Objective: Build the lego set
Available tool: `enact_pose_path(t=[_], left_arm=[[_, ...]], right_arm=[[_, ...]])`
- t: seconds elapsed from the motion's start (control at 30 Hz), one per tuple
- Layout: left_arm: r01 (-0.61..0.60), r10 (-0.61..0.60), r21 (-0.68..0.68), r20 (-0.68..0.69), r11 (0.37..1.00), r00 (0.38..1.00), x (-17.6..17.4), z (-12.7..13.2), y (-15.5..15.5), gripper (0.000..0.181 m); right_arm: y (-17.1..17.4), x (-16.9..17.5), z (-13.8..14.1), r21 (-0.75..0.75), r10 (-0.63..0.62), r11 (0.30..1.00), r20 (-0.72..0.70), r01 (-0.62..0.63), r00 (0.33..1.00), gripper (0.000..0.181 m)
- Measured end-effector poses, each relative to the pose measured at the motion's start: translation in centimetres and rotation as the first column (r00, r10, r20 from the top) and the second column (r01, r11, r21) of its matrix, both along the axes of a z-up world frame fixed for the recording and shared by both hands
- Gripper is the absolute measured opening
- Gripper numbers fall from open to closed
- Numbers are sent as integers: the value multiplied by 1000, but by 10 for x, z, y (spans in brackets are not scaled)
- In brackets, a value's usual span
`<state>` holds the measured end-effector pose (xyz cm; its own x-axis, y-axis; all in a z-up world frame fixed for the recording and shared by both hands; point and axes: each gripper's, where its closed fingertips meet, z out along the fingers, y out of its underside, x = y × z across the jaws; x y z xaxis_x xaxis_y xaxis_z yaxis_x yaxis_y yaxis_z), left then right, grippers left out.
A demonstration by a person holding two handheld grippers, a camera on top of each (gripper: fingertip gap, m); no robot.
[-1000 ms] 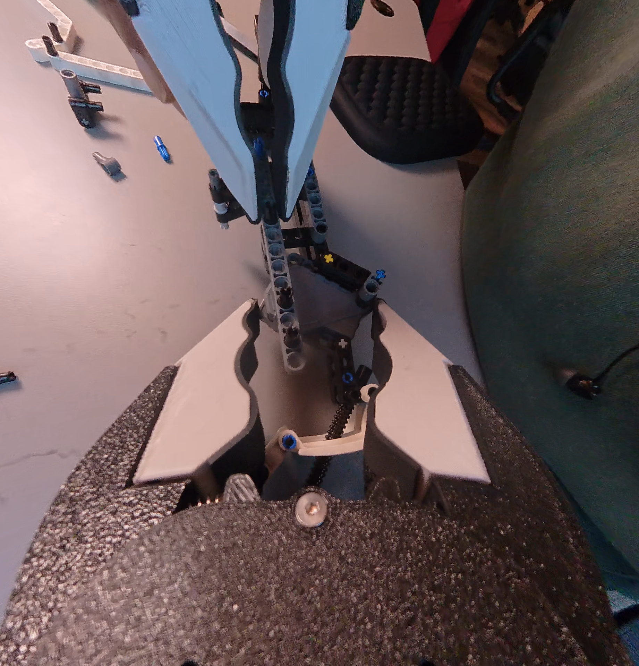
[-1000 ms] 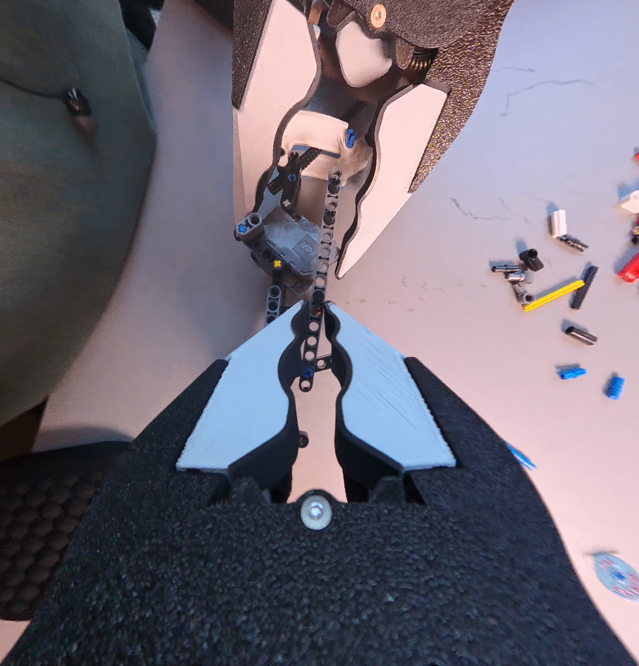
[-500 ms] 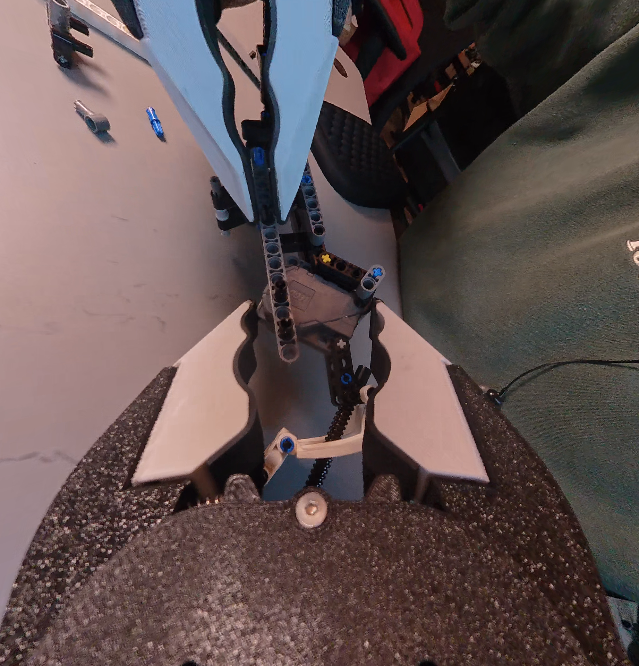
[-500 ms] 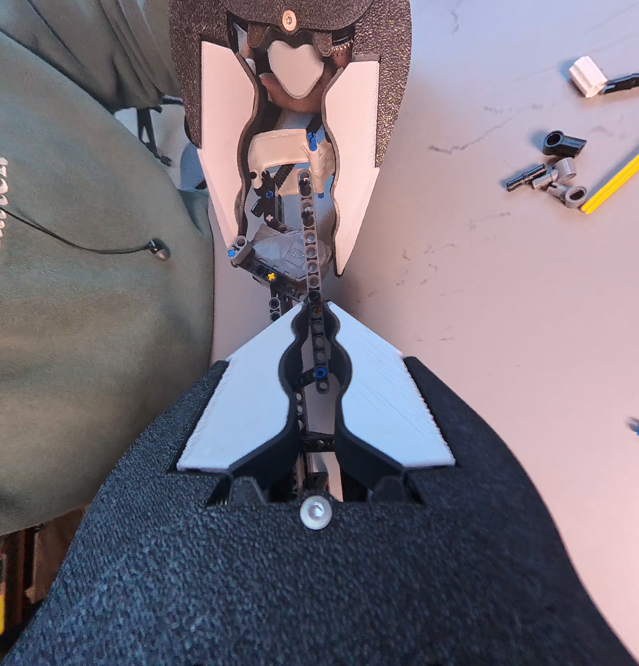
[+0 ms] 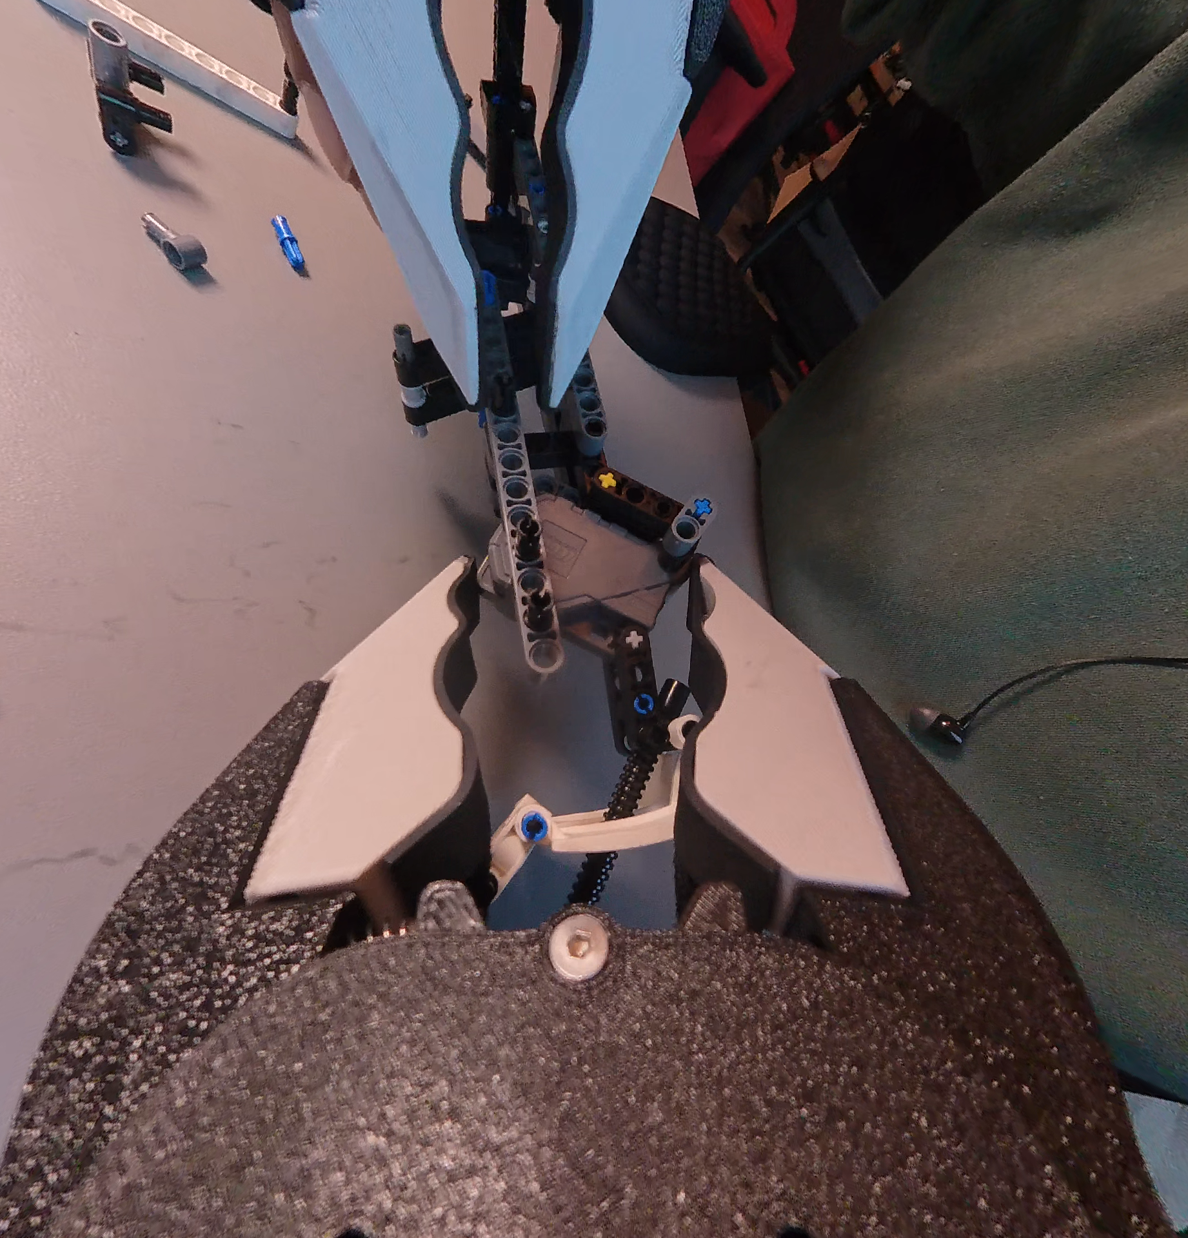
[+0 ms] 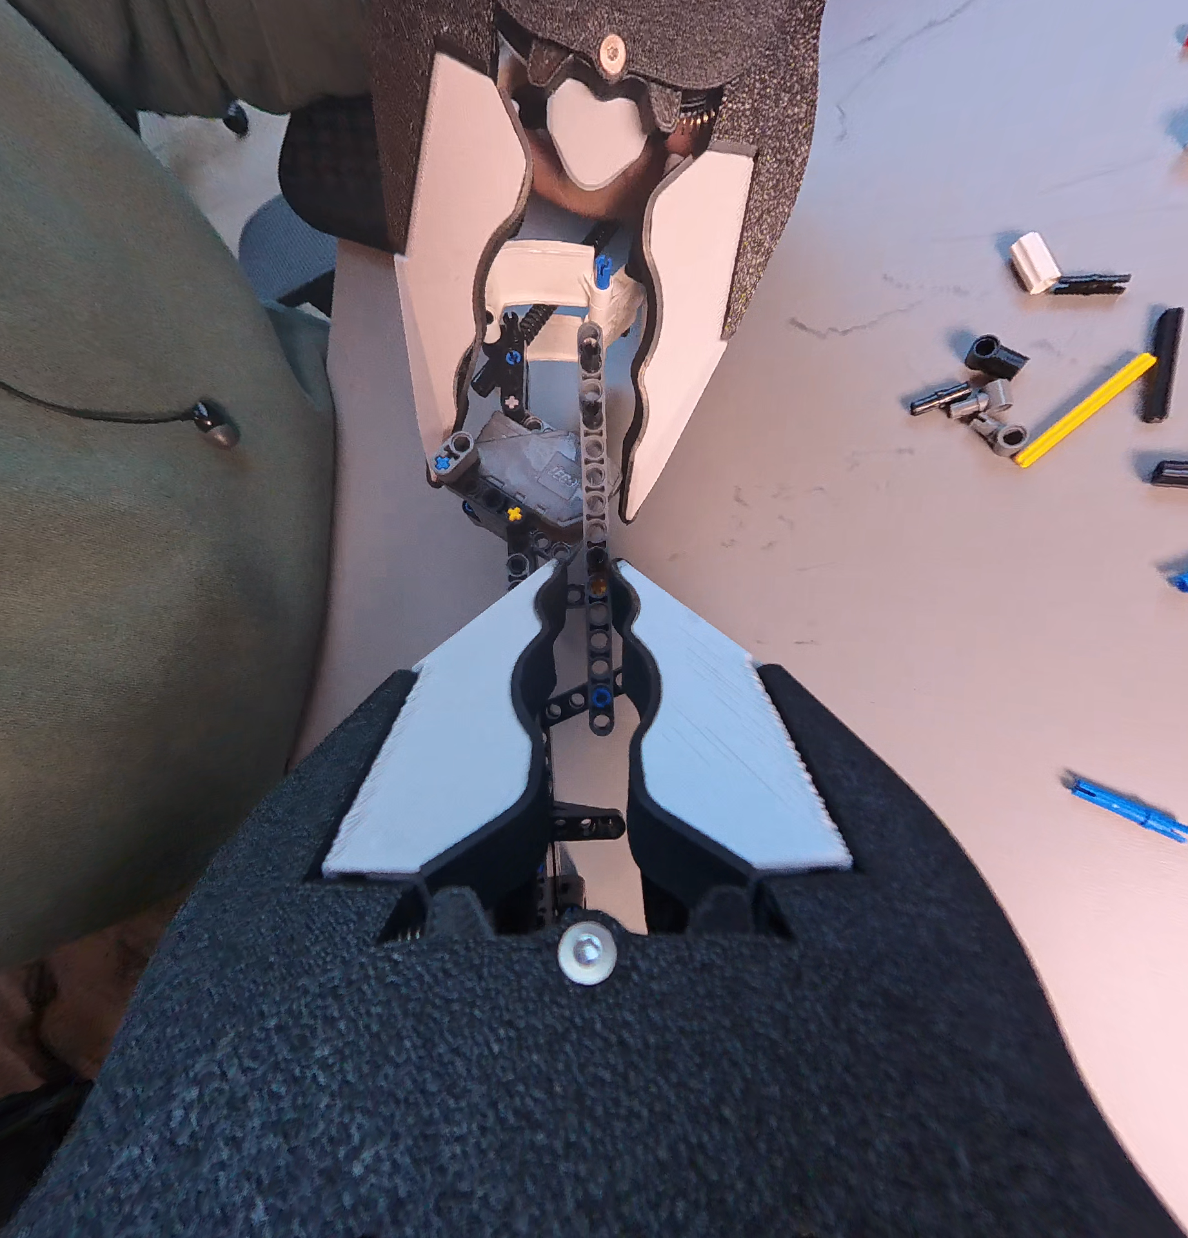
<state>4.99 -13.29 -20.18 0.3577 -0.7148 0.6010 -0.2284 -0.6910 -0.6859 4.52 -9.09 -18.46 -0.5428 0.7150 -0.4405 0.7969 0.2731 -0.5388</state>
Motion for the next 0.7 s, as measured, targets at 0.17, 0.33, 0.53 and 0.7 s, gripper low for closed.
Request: enact_pose_path(t=[0.17,0.33,0.53,0.7], left_arm=[[-1,1,-10,7,1000,1000,0,0,0,62],[4,-4,-30,28,1000,1000,-1,1,-1,62],[15,-13,-42,34,999,999,0,0,-3,62],[2,-1,-29,29,1000,1000,-1,1,-1,62]], right_arm=[[5,-7,6,-14,-35,999,-16,35,999,9],[2,-7,2,-1,-11,1000,-8,10,1000,5],[-1,-6,1,-25,-2,1000,9,2,1000,4],[1,-8,2,-40,-24,999,14,24,1000,4]])
